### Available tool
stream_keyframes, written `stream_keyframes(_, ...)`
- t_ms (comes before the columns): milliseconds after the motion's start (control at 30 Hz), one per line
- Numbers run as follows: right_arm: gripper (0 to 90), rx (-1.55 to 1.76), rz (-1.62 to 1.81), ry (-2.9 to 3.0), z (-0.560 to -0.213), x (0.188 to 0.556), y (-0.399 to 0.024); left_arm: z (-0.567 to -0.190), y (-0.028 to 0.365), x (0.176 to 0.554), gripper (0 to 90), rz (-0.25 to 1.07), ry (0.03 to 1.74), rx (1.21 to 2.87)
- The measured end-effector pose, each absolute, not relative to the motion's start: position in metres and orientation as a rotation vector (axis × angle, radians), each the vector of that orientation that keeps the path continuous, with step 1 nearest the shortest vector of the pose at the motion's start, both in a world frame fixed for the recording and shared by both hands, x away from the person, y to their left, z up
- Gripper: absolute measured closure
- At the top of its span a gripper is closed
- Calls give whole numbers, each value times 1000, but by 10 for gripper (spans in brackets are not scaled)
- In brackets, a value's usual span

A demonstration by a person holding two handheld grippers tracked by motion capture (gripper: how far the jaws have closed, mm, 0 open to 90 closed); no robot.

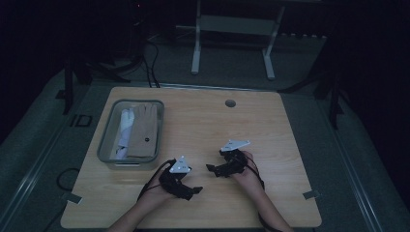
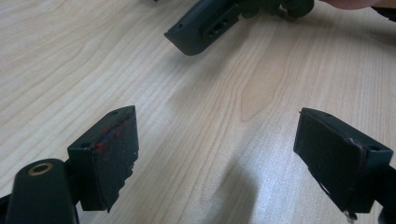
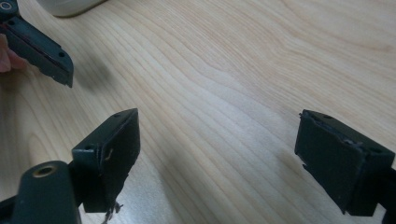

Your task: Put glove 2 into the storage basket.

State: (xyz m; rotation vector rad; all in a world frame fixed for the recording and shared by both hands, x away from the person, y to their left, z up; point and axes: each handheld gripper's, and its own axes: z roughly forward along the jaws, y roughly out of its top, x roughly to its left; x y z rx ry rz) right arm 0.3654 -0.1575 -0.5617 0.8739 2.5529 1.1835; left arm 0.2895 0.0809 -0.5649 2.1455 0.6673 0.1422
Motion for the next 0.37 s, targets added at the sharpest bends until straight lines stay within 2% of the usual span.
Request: stream_keyframes(367, 142, 866, 1163, 2538, -566, 365, -162, -567, 80, 287, 144, 130, 649, 2144)
